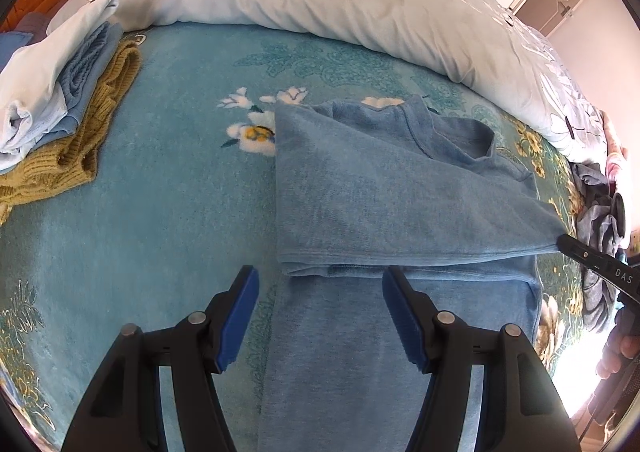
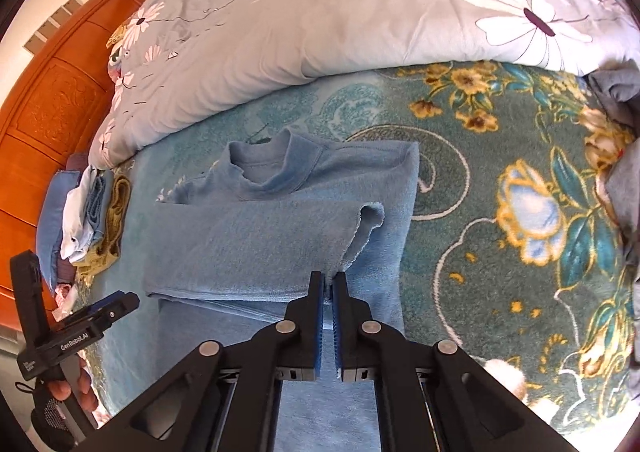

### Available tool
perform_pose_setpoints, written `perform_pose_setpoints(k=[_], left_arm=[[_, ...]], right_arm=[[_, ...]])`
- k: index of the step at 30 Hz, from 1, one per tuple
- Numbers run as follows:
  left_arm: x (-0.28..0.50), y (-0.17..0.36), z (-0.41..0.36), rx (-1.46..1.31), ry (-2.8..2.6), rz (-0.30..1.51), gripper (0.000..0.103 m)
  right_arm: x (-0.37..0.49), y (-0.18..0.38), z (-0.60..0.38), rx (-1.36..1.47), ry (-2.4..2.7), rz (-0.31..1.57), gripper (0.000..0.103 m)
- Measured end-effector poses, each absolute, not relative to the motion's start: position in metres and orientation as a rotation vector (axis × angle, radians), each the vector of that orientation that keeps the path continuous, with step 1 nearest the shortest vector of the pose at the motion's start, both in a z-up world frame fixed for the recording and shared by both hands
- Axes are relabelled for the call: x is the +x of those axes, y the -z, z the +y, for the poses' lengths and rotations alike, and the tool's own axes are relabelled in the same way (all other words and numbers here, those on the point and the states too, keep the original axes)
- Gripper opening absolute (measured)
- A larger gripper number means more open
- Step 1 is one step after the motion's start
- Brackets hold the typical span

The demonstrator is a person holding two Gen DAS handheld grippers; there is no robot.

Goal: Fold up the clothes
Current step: 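Pinch the folded side edge with the right gripper and straighten it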

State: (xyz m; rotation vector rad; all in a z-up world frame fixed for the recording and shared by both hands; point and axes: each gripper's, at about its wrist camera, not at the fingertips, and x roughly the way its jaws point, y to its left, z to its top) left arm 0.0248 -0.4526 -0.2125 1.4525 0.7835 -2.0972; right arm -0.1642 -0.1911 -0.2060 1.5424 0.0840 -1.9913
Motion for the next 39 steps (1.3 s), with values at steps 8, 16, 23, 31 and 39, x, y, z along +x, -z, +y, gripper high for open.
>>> perform_pose_setpoints(k=[8, 16, 23, 31, 39], left_arm=[[0.017, 0.216, -0.459, 1.455, 2.107, 0.726, 0.066], [-0.009, 0.206, -0.482, 1.391, 2.148, 0.7, 0.066], [-0.054, 0.224, -0.482, 1.438, 2.208, 0.619, 0.066], [-0.064, 0.253, -0.493, 1.523, 2.191, 0.624, 0.063], [-0.063, 0.272, -0.5, 1.569, 2.161, 0.622, 0.063]], right_arm=[[-0.17, 0.249, -0.177, 1.671, 1.983, 0.084, 0.004], [-0.169, 0.23, -0.164, 1.656, 2.067, 0.104, 0.015], [-0.181, 0.215, -0.191, 1.563, 2.062, 0.064, 0.023], [-0.204, 0.249, -0.203, 1.657, 2.055, 0.105, 0.01], [-0.21, 0.265, -0.2, 1.698, 2.04, 0.123, 0.007]])
